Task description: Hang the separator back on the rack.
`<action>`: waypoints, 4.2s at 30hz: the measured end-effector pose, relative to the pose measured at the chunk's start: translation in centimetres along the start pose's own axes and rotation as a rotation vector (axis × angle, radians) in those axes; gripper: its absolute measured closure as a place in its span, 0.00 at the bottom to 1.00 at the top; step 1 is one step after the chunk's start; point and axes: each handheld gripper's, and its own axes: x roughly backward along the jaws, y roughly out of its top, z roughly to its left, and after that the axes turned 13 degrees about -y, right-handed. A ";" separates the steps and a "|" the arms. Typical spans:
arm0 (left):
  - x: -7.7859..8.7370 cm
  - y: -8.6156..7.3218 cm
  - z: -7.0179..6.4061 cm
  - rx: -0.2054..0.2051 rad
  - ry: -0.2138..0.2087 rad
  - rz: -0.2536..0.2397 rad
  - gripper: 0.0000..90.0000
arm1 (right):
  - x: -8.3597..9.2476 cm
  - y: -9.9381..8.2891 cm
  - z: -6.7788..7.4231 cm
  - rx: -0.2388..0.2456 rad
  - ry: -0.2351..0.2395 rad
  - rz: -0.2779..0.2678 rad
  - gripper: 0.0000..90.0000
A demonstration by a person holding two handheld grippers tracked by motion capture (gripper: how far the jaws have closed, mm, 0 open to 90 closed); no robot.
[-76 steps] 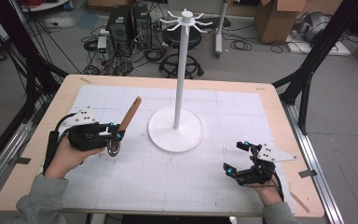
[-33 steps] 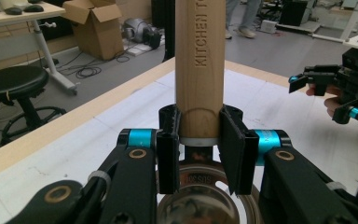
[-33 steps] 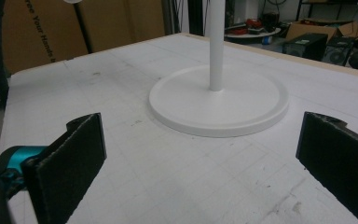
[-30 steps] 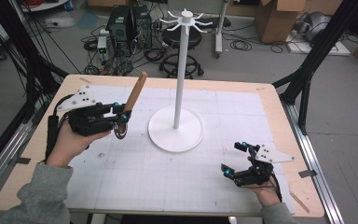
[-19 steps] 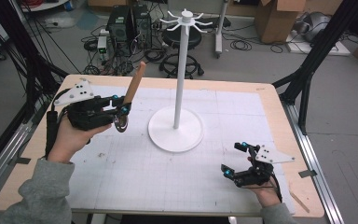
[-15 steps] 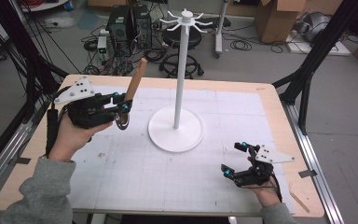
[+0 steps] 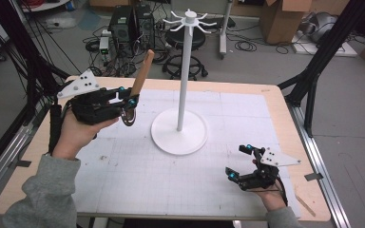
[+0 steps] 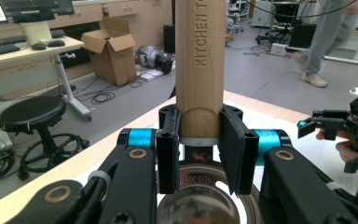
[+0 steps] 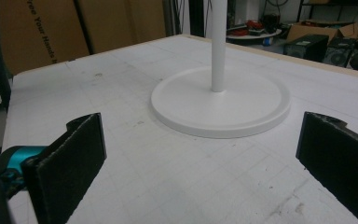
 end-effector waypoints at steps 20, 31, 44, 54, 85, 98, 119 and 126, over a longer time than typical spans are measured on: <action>-1.0 1.8 0.4 -0.002 -0.010 -0.030 0.77 | 0.2 0.0 0.0 -0.002 0.003 -0.003 0.01; -1.4 2.8 0.6 -0.004 -0.013 -0.046 0.77 | 0.6 -0.1 0.0 -0.013 -0.006 -0.001 0.01; -1.9 3.9 0.5 -0.003 -0.018 -0.055 0.77 | 0.5 -0.1 0.1 -0.006 0.000 -0.003 0.01; -2.7 4.2 0.4 -0.006 -0.011 -0.051 0.77 | 0.4 -0.1 0.3 0.012 0.001 0.006 0.01; -4.4 4.4 0.7 -0.019 0.003 -0.057 0.77 | 0.5 -0.1 0.2 0.010 0.002 0.002 0.01; -5.3 4.1 0.8 -0.014 0.023 -0.039 0.77 | 0.5 -0.1 0.2 0.011 0.002 0.004 0.01; -7.3 4.3 0.9 0.020 0.036 -0.003 0.77 | 0.6 -0.1 0.2 0.008 0.007 0.006 0.01; -8.3 4.4 0.9 0.030 0.044 0.005 0.77 | 0.6 -0.1 0.2 0.005 0.007 0.007 0.01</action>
